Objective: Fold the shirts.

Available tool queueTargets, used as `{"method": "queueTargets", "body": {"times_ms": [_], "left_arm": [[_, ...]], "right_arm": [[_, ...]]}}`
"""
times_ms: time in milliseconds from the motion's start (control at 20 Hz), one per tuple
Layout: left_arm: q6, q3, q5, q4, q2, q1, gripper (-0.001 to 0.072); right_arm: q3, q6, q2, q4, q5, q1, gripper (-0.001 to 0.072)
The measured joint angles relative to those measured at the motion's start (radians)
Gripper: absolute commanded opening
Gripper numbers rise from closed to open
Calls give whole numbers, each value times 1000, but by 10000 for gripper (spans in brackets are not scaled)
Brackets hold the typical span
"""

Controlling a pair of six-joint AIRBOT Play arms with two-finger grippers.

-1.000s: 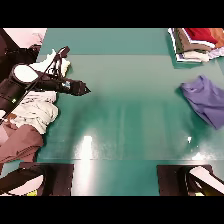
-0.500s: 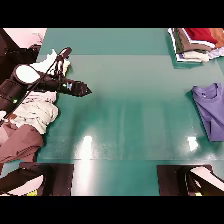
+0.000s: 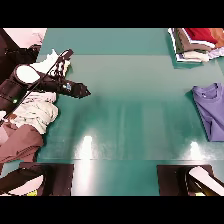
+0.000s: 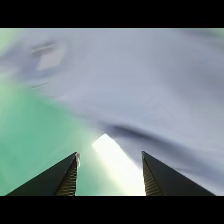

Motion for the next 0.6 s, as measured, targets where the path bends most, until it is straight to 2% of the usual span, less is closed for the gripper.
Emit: {"method": "queueTargets", "body": {"times_ms": [50, 150, 200, 400, 600], "left_arm": [[0, 0, 2, 0, 0, 0, 22], [0, 0, 6, -1, 0, 0, 22], [0, 0, 7, -1, 0, 0, 22], [1, 0, 9, -3, 0, 0, 22], [1, 0, 11, -4, 0, 0, 22]], "right_arm": [[5, 2, 0, 22, 2, 78, 409], [11, 3, 0, 53, 8, 230, 107], [13, 3, 0, 63, 8, 308, 20], [16, -5, 0, 77, 10, 557, 15], [17, -17, 0, 83, 6, 694, 15]]}}
